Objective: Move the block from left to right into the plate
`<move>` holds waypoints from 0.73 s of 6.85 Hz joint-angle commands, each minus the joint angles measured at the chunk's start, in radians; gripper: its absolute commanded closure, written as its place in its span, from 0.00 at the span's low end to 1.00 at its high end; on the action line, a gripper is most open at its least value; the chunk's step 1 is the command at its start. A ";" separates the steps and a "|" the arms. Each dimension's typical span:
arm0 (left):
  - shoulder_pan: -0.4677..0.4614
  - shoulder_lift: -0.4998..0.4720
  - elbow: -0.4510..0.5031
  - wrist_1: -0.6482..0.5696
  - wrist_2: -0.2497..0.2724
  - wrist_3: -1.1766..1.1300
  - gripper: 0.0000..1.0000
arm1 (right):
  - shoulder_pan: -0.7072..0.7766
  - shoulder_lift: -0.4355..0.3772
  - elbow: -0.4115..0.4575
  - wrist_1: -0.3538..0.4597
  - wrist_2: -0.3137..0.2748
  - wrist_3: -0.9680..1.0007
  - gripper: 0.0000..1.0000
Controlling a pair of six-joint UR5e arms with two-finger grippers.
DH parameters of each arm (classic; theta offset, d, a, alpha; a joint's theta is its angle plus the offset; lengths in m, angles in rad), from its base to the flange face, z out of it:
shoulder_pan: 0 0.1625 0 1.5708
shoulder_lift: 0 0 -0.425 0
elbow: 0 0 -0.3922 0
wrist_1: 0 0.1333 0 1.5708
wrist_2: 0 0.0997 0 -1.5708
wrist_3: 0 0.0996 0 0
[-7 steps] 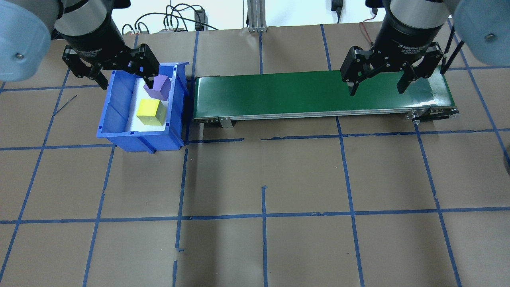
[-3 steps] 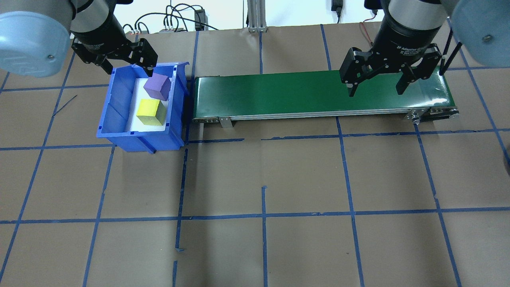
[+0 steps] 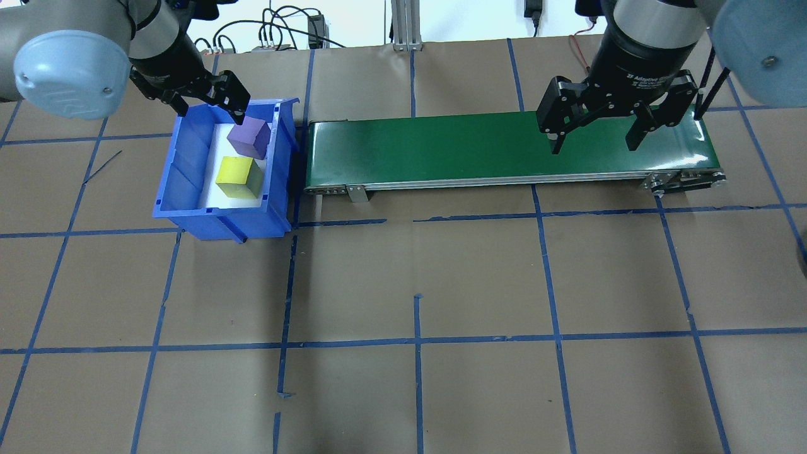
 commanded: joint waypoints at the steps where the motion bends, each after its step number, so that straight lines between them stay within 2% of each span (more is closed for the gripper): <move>1: 0.014 -0.058 -0.003 0.022 -0.003 0.062 0.00 | 0.001 0.000 0.001 0.000 0.000 0.000 0.00; 5: 0.044 -0.105 -0.013 0.029 0.011 0.083 0.00 | 0.003 0.000 0.001 0.001 -0.002 0.000 0.00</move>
